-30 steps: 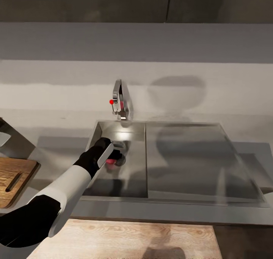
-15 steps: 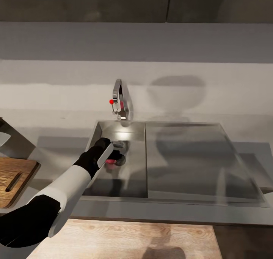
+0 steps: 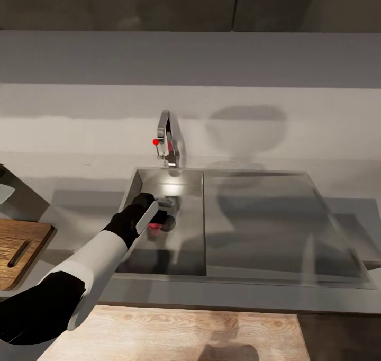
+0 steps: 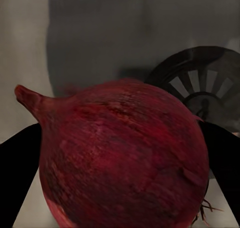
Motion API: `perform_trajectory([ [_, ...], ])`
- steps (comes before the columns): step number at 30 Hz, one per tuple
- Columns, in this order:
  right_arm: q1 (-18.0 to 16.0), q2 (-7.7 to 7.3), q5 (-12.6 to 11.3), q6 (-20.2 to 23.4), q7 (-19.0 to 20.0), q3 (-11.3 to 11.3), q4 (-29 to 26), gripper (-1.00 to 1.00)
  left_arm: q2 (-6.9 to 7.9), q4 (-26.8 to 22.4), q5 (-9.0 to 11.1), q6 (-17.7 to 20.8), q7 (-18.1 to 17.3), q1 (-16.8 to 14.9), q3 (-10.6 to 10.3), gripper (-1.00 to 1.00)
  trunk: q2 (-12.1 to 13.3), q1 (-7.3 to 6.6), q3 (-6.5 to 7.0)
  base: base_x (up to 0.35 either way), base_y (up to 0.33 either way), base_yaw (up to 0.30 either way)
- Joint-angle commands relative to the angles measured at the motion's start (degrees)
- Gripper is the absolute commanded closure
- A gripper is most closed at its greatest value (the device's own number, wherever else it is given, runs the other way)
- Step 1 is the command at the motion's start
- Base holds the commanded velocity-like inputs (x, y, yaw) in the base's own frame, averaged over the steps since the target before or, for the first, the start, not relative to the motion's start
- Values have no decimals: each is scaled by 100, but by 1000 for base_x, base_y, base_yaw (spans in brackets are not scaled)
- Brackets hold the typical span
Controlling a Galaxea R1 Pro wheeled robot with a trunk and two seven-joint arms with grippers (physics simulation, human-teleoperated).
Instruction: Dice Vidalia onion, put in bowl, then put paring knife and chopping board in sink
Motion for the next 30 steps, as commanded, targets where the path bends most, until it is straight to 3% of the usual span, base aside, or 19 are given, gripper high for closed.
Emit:
perform_trajectory([
  [1, -1, 9, 31, -16, 43, -31, -10, -100, 4, 0, 60, 17, 47, -3, -26, 100, -9, 4, -9, 0, 0, 0],
  [18, -1, 9, 31, -25, 43, -29, -10, -100, 3, -48, 60, 17, 55, -3, -19, 100, -9, 4, 78, 0, 0, 0],
  [30, -1, 9, 31, -24, -2, -39, 201, -100, 3, -588, 60, 65, 73, -3, -17, 100, -9, 4, 186, 0, 0, 0],
])
